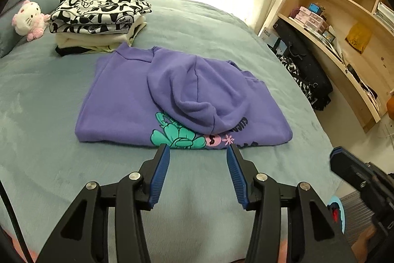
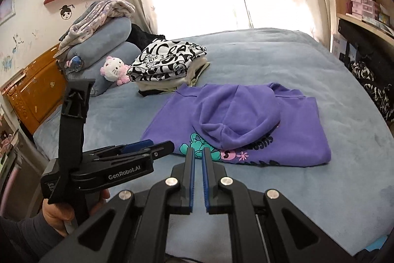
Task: Fold large clothes
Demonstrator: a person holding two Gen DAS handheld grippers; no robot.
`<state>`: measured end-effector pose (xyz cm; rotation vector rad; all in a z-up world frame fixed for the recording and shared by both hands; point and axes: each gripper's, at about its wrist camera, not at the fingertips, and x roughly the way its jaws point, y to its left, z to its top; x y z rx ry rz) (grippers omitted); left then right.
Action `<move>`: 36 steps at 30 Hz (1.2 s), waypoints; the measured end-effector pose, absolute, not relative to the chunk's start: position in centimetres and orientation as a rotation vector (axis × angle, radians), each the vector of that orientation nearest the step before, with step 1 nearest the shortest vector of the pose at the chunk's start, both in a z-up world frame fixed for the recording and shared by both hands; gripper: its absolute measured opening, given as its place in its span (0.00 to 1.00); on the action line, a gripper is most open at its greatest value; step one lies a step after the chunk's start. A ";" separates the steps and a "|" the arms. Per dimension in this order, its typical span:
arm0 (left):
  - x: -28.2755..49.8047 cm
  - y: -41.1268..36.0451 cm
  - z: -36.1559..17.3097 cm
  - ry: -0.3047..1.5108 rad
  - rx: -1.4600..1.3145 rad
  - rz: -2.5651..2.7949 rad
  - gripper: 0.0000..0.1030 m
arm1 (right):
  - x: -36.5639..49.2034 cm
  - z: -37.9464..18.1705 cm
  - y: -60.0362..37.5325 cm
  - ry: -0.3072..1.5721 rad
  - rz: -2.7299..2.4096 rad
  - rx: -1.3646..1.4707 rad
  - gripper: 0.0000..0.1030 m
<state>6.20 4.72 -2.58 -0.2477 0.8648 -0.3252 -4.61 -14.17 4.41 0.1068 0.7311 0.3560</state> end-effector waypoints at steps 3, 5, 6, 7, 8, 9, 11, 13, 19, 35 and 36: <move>5.9 5.1 -2.8 0.871 -0.249 -0.324 0.46 | -4.9 4.4 -13.7 0.717 0.348 0.091 0.11; 5.9 5.5 -3.2 0.881 -0.250 -0.321 0.46 | -4.8 3.7 -13.3 0.716 0.319 0.055 0.13; 6.0 5.7 -3.6 0.887 -0.254 -0.316 0.46 | -4.7 3.4 -13.1 0.715 0.304 0.045 0.13; 6.1 5.9 -3.9 0.892 -0.256 -0.312 0.46 | -4.4 2.9 -12.9 0.720 0.297 0.040 0.13; 6.2 6.0 -4.3 0.901 -0.257 -0.306 0.46 | -4.1 2.5 -12.8 0.729 0.298 0.041 0.13; 6.5 6.2 -4.7 0.910 -0.258 -0.302 0.46 | -3.9 2.1 -12.7 0.732 0.298 0.045 0.13; 7.1 6.6 -5.9 0.934 -0.271 -0.291 0.46 | -3.2 1.3 -12.6 0.737 0.288 0.054 0.13; 7.8 6.9 -7.1 0.960 -0.290 -0.285 0.46 | -2.4 0.6 -12.6 0.741 0.279 0.063 0.13; 10.3 8.0 -10.8 1.018 -0.391 -0.295 0.46 | 0.8 -1.3 -13.1 0.753 0.252 0.129 0.13; 18.4 11.8 -18.4 1.001 -0.769 -0.291 0.46 | 10.7 -6.0 -11.6 0.784 0.265 0.169 0.13; 18.9 11.8 -18.5 0.995 -0.769 -0.288 0.46 | 11.4 -6.4 -11.3 0.788 0.270 0.170 0.13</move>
